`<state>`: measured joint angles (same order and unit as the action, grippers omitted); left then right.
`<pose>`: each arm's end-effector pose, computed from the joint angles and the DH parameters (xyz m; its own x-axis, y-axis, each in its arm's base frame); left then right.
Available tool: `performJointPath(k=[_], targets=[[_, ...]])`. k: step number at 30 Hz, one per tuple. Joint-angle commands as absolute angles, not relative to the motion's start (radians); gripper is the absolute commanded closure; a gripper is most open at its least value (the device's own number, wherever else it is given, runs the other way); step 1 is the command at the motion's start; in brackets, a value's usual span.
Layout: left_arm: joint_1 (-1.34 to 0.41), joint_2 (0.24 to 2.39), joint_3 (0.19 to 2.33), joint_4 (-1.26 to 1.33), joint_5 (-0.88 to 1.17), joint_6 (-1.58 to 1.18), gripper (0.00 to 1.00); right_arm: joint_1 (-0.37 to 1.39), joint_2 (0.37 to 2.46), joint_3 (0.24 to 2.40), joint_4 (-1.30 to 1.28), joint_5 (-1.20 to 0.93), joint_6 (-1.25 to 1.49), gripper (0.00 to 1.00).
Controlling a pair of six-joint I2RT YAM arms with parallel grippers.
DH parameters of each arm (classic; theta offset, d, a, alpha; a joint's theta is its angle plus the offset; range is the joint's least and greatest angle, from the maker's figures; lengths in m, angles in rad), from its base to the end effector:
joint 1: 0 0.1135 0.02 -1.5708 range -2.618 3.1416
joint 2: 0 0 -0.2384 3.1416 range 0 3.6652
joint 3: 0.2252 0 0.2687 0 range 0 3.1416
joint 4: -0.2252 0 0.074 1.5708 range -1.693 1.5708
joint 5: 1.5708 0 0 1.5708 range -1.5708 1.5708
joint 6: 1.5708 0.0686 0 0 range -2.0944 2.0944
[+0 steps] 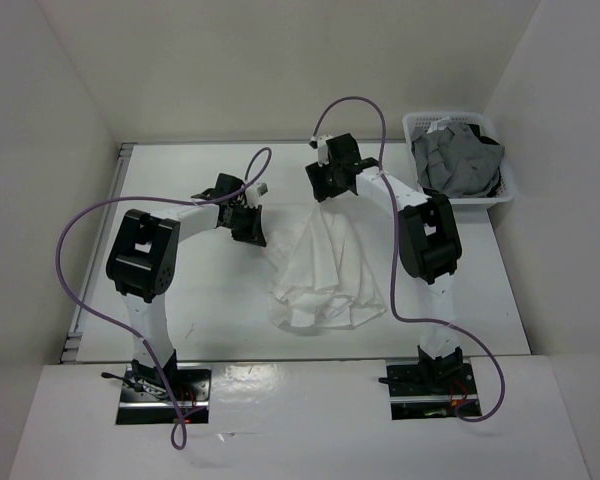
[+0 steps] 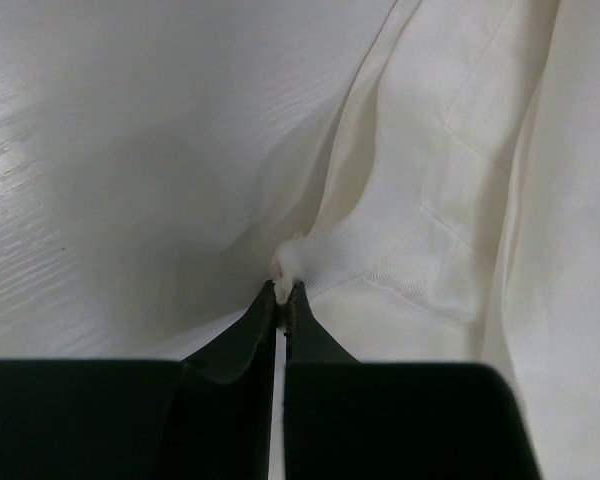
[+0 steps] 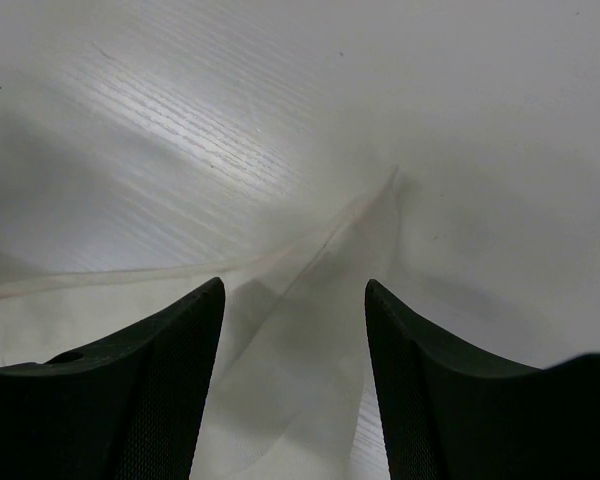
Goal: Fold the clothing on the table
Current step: Flatten the skirt out
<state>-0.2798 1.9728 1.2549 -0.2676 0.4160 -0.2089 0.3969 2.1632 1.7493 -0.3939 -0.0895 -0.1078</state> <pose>0.4014 -0.1442 0.0918 -0.8806 0.0557 -0.4706 0.2909 0.8474 -0.4441 0.4730 0.2049 0.1580 -0.6152 -0.3740 -0.6940 -0.5111 0.8594 -0.0101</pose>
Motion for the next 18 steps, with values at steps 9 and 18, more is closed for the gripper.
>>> performJointPath(k=[9, 18], targets=[[-0.310, 1.973, 1.252, -0.308, 0.357, -0.164, 1.00, 0.417, 2.197, 1.812, -0.371, -0.015, -0.097, 0.37], [-0.310, 1.973, 1.252, -0.308, 0.357, -0.155, 1.00, 0.417, 2.281, 1.882, -0.382, 0.015, -0.115, 0.41]])
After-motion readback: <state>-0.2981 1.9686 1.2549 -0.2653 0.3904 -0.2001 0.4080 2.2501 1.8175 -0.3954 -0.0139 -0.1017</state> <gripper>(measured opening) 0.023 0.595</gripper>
